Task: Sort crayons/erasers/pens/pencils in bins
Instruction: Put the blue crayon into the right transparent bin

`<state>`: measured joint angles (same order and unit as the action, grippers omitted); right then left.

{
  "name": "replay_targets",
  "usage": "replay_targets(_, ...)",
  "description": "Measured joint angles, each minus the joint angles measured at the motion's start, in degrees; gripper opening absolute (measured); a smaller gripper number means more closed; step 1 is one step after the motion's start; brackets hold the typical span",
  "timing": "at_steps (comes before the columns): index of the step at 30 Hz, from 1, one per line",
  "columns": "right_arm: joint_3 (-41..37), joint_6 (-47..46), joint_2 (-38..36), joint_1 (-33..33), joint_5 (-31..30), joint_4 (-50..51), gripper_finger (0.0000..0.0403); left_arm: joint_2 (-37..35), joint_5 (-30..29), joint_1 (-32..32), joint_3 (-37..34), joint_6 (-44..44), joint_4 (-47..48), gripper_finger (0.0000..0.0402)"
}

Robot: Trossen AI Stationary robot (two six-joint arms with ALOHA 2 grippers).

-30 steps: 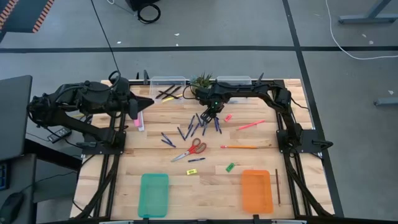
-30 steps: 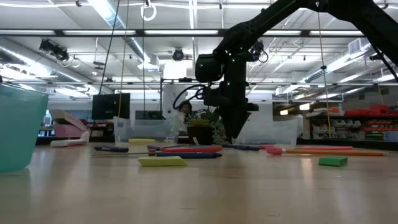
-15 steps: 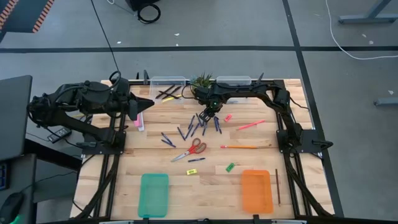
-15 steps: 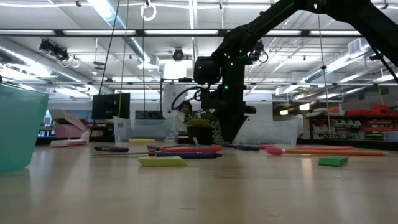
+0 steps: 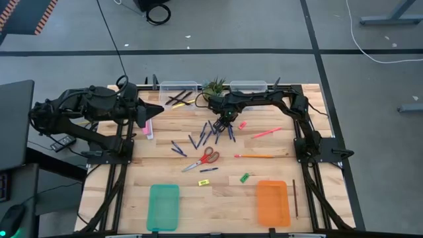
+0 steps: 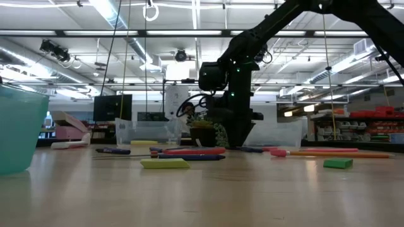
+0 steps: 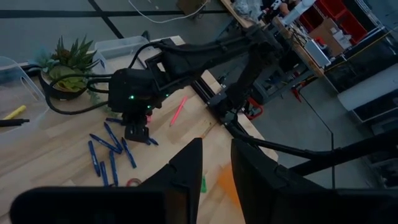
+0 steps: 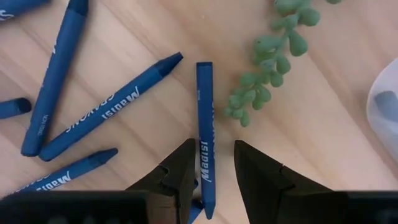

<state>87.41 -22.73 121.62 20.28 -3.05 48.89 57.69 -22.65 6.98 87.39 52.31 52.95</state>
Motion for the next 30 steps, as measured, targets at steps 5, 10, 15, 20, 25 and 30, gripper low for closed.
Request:
replay_targets(5, -0.3, 0.5, 0.0, -1.1, -1.9, 0.0, 0.0118, 0.0, 0.0, 0.0, 0.0, 0.0, 0.1, 0.0093)
replay_targets(10, -0.4, 0.9, 0.1, -1.7, -2.4, -0.1, 0.0088, 0.0, 0.0, 0.0, 0.0, 0.0, 0.0, 0.0094)
replay_targets(15, -0.4, 2.0, 0.1, -1.8, -2.1, -0.3, 0.0039, 0.0, 0.0, 0.0, 0.0, -0.2, 0.0, 0.0094)
replay_targets(20, -0.4, 2.8, 0.1, -1.8, -2.1, -0.4, 0.0022, 0.0, 0.0, 0.0, 0.0, -0.2, 0.0, 0.0094)
replay_targets(25, 0.2, 2.5, -0.8, -1.6, -0.4, 0.3, 0.0021, 0.0, 0.0, 0.0, 0.0, -0.2, 0.1, 0.0094)
replay_targets(30, 2.8, 2.5, -4.4, -1.7, 1.2, 2.2, 0.0019, 0.0, -0.1, 0.0, 0.0, -0.5, 0.1, 0.0094)
